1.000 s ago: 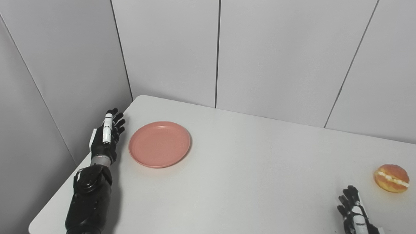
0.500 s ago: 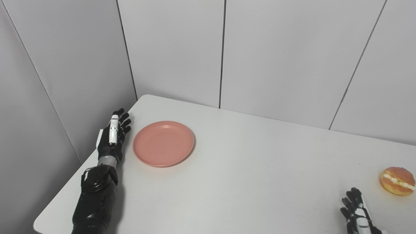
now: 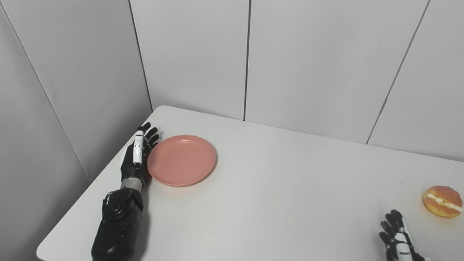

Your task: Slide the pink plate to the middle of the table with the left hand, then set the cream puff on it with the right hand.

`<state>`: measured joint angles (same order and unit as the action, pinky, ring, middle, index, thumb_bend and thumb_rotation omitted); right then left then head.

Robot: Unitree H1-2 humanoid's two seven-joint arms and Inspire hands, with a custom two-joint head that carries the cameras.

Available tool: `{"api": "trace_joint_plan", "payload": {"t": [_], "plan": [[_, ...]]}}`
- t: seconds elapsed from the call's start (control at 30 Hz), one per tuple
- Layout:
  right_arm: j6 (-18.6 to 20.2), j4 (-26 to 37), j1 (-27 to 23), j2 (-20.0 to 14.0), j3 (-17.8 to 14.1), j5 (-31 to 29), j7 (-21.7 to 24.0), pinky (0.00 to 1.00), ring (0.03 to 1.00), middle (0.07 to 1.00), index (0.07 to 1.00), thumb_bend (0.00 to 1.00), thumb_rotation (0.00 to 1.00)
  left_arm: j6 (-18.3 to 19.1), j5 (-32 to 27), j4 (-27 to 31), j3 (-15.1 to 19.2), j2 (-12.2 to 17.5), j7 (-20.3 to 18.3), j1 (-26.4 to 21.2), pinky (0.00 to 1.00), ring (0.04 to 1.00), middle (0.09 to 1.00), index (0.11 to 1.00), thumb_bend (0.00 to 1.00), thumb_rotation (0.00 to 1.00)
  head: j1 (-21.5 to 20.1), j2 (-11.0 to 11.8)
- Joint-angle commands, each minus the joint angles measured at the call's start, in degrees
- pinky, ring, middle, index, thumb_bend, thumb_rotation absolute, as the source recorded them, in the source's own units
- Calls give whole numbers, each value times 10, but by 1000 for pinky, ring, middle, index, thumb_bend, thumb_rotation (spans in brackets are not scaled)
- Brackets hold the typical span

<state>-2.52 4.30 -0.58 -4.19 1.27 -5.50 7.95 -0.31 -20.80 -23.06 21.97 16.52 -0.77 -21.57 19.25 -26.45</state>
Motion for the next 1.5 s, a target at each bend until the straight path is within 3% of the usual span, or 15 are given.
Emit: {"api": "trace_joint_plan", "payload": {"t": [0.0, 0.4, 0.6, 1.47], "plan": [[9, -8, 20, 5, 4, -1, -1, 1000, 1000, 1000, 1000, 253, 1000, 24, 1, 17, -6, -5, 4, 2, 940, 925, 926, 906, 361, 1000, -4, -3], [17, -3, 21, 8, 6, 7, -6, 1000, 997, 1000, 1000, 297, 1000, 52, 9, 46, -42, -20, -6, 13, 919, 906, 911, 891, 335, 1000, -13, -11], [2, -12, 19, 10, 7, 5, -6, 1000, 987, 997, 1000, 279, 1000, 60, 3, 45, -59, -29, -23, 16, 939, 923, 926, 901, 346, 1000, -23, -18], [4, -9, 17, 19, 13, 12, -11, 978, 963, 971, 981, 350, 946, 76, 19, 63, -134, -74, -60, 38, 901, 891, 894, 872, 390, 1000, -69, -52]]}}
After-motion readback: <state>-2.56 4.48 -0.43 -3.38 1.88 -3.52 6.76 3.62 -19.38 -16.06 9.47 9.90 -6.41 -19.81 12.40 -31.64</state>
